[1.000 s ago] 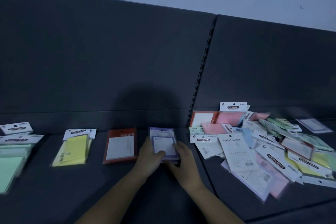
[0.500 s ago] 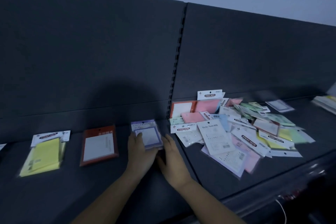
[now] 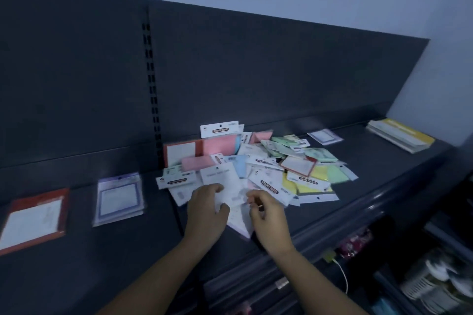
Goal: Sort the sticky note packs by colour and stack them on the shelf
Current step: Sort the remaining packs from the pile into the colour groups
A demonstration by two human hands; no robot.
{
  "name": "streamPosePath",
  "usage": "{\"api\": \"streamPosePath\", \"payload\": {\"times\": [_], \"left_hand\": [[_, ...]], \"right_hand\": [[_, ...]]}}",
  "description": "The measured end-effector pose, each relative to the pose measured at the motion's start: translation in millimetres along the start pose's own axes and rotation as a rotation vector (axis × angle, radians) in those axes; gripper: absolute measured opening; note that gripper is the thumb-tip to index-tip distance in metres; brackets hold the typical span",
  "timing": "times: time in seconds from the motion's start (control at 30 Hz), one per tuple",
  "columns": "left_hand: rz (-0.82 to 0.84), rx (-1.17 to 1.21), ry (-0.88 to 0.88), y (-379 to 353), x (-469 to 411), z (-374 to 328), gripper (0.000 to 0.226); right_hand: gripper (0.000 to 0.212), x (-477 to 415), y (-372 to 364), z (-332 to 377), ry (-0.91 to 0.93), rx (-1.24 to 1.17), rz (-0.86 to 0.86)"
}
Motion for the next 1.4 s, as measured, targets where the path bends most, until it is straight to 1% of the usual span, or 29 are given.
{"api": "streamPosePath", "payload": {"times": [0.17, 0.3, 0.43, 0.57, 0.67, 0.83, 0.93, 1.0, 1.1, 1.23, 1.4], "left_hand": [[0.065, -0.04, -0.012, -76, -14, -45, 0.034], [0.081, -0.076, -0.07, -132, -25, -84, 0.029], [0.088, -0.096, -0.079, -177, -31, -112, 0.03], [0.119, -0.118, -0.059, -206, -37, -128, 0.033], [0.15, -0.158, -0.038, -219, -42, -131, 0.033], [0.167, -0.171, -0.049, -230, -63, -129, 0.032], [0.159, -0.121, -0.053, -233, -81, -124, 0.03], [0.181, -0.065, -0.071, -238, -92, -123, 0.028], [0.205, -0.048, -0.112, -246, -107, -121, 0.028], [0.17, -0.083, -0.142, -248, -135, -112, 0.024], [0.226, -0.15, -0.155, -261, -152, -102, 0.025]], "right_hand": [[0.025, -16, 84, -50, -0.07, 0.04, -0.094], [0.025, -29, 145, -87, -0.107, 0.065, -0.102], [0.026, -41, 193, -119, -0.151, 0.098, -0.088], [0.023, -51, 225, -143, -0.178, 0.122, -0.095], [0.023, -58, 236, -155, -0.206, 0.138, -0.087], [0.031, -80, 238, -158, -0.23, 0.17, -0.081], [0.032, -93, 236, -155, -0.232, 0.187, -0.096], [0.033, -103, 237, -156, -0.259, 0.209, -0.104], [0.034, -121, 243, -155, -0.284, 0.226, -0.138], [0.036, -143, 237, -149, -0.285, 0.218, -0.142], [0.041, -162, 237, -158, -0.267, 0.296, -0.152]]}}
Point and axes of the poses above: each hand's wrist, its own x-axis away from the middle knuckle, its own y-axis out of the back of the hand, z = x × y, the point moved 7 cm from there along -x, towards the middle knuckle, and after that the axes turned 13 degrees about -y, right-handed, at the moved point
